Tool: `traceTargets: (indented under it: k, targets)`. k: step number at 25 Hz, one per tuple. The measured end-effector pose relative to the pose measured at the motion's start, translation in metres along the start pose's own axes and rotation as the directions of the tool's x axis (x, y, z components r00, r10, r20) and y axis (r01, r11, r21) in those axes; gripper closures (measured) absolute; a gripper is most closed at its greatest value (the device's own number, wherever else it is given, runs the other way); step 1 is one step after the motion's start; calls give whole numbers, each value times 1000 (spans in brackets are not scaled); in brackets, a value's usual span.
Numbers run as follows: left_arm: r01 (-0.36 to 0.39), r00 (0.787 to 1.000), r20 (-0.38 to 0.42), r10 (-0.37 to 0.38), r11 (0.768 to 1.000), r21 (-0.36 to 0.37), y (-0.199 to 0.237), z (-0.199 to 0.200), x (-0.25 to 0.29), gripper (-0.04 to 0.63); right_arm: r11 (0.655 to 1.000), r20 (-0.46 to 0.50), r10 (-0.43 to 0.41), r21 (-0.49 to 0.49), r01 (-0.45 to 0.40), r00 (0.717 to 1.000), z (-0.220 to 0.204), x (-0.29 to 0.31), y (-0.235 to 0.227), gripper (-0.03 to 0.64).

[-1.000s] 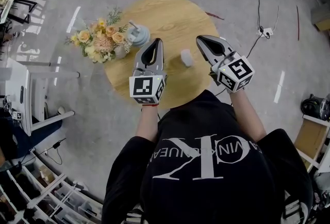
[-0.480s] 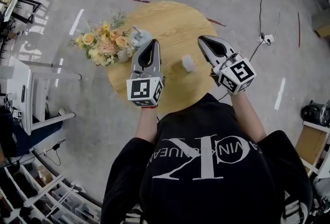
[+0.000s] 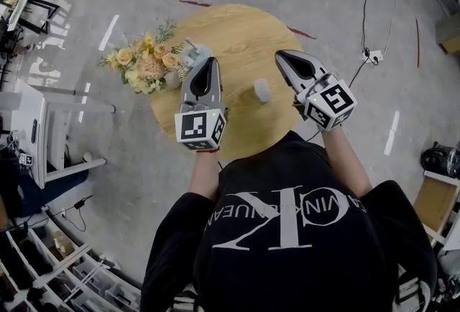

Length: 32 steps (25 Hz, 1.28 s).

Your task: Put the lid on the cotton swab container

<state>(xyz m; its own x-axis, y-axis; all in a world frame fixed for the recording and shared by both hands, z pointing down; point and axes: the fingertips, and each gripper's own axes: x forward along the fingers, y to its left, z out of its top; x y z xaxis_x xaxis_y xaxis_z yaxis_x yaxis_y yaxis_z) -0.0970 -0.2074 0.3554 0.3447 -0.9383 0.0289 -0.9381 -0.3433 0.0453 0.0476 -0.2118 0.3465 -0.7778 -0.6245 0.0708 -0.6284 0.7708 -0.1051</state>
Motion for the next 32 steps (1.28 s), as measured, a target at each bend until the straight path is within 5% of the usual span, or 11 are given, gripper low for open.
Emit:
traceTargets:
  k: [32]
  targets:
    - [-18,999,-31,18,1000,2,1,-8,2,584,1000,-23,1,27,-1,1000,-10,0,-1,601]
